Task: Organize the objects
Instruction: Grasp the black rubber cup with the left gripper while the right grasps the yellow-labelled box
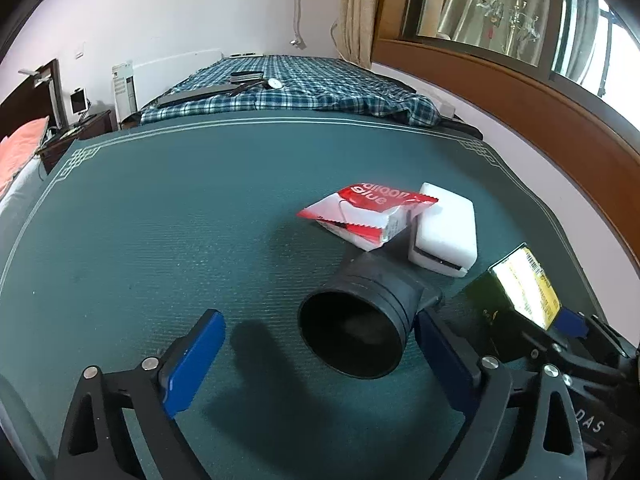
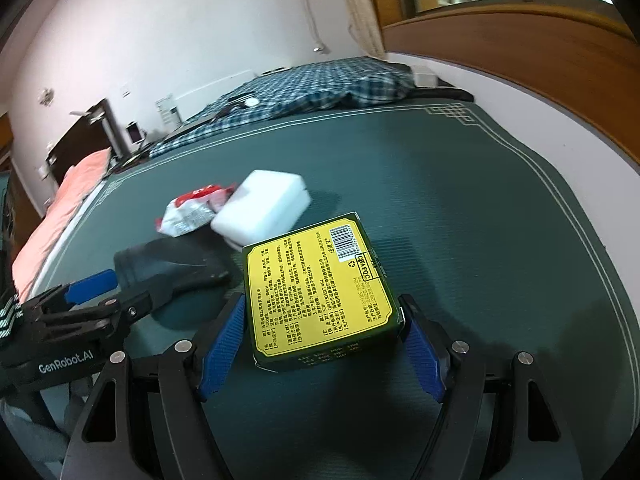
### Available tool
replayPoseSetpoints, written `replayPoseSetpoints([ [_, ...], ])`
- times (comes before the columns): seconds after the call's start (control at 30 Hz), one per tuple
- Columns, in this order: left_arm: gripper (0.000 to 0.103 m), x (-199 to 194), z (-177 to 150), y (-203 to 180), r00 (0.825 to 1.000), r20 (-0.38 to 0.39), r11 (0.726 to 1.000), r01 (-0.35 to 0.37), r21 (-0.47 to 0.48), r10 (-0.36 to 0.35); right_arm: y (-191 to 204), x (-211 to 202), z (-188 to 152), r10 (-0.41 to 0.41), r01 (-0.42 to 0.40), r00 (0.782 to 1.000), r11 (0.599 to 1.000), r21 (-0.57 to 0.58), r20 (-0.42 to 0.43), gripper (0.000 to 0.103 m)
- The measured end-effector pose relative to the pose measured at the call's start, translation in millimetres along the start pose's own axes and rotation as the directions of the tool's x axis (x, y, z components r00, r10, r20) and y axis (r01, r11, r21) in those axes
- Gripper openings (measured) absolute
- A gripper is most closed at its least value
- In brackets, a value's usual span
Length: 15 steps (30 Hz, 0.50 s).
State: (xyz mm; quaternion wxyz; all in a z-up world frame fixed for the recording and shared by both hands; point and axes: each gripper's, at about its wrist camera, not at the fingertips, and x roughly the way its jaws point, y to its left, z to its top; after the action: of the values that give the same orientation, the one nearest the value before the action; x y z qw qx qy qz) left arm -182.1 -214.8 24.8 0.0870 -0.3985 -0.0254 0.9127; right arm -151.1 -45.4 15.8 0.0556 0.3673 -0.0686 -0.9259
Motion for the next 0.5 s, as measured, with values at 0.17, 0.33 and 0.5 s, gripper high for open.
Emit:
replayPoseSetpoints([
  [0.17,0.089,5,3,-8,1.000,-0.002,0.999,0.009,0.032,-0.009,0,0,1,-0.006,0.006,1.000,1.000,-0.001,0.000,0.075],
  [0.33,0.076,6,2,-14,1.000,0.005,0.998,0.022,0.059,-0.022,0,0,1,-0.013,0.013,1.000,1.000,0.003,0.003,0.075],
  [0.5,0.064,4,0,-20,1.000,0.016,0.996,0.016,0.089,-0.017,-1,0,2,-0.015,0.015,1.000,1.000,0.002,0.002,0.075],
])
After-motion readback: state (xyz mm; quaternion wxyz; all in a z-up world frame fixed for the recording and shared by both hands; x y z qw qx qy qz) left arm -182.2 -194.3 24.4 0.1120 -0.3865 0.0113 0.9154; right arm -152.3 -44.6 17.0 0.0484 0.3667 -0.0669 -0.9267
